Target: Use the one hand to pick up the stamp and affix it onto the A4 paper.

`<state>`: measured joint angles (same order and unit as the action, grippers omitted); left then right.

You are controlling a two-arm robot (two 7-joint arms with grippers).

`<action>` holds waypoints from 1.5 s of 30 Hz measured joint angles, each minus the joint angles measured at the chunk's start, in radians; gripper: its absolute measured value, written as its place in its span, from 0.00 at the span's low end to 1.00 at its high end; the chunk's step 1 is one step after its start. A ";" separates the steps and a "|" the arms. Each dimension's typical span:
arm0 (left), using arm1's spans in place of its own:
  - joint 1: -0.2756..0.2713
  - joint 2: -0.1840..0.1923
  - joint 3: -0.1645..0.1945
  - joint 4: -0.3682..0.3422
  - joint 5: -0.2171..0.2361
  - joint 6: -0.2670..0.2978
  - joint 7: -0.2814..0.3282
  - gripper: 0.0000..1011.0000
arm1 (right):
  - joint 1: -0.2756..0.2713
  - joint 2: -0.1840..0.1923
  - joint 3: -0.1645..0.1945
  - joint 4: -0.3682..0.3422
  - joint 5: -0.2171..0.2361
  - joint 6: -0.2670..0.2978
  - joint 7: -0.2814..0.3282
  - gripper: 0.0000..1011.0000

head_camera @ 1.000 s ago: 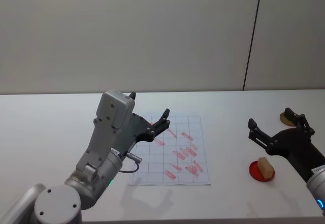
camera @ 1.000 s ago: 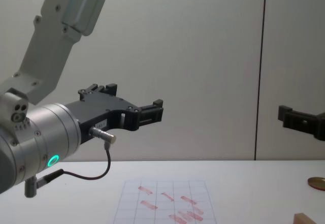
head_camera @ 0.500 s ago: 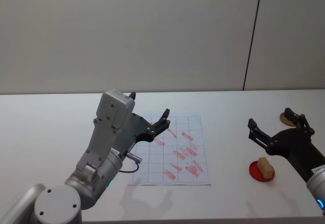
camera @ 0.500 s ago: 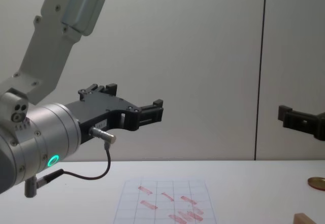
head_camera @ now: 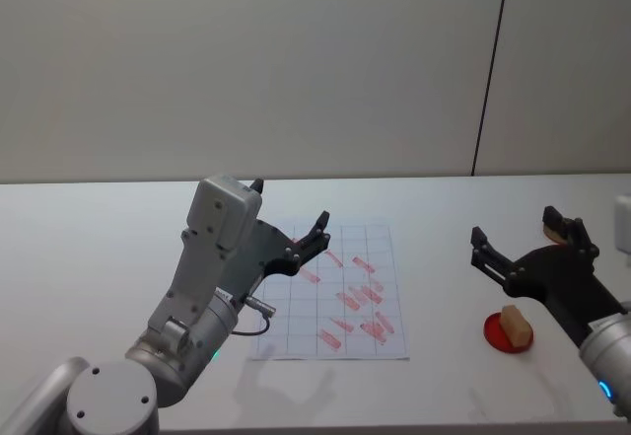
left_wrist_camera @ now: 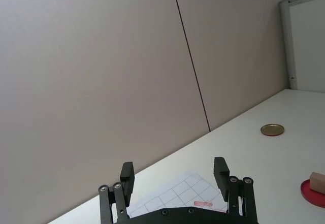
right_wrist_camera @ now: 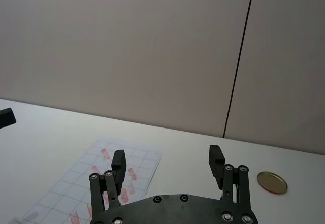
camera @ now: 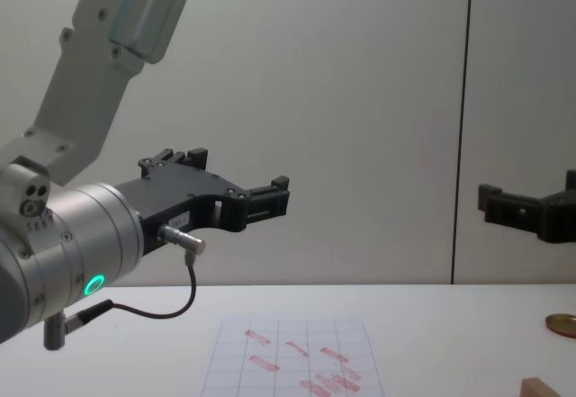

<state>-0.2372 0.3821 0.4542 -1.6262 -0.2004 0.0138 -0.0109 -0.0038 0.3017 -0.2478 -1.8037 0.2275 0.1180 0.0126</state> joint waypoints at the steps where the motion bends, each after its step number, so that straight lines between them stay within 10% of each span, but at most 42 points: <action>1: 0.000 0.000 0.000 0.000 0.000 0.000 0.000 0.98 | 0.002 -0.003 -0.002 -0.001 -0.006 0.010 -0.005 0.99; 15: 0.000 0.000 0.000 0.000 0.000 0.000 0.000 0.98 | 0.054 -0.057 -0.012 0.042 -0.056 0.164 -0.060 0.99; 45: 0.000 0.000 0.000 0.000 0.000 0.000 0.000 0.98 | 0.130 -0.065 0.050 0.226 -0.021 0.279 -0.061 0.99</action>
<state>-0.2372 0.3821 0.4542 -1.6262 -0.2004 0.0139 -0.0109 0.1264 0.2364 -0.1979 -1.5780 0.2068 0.3968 -0.0482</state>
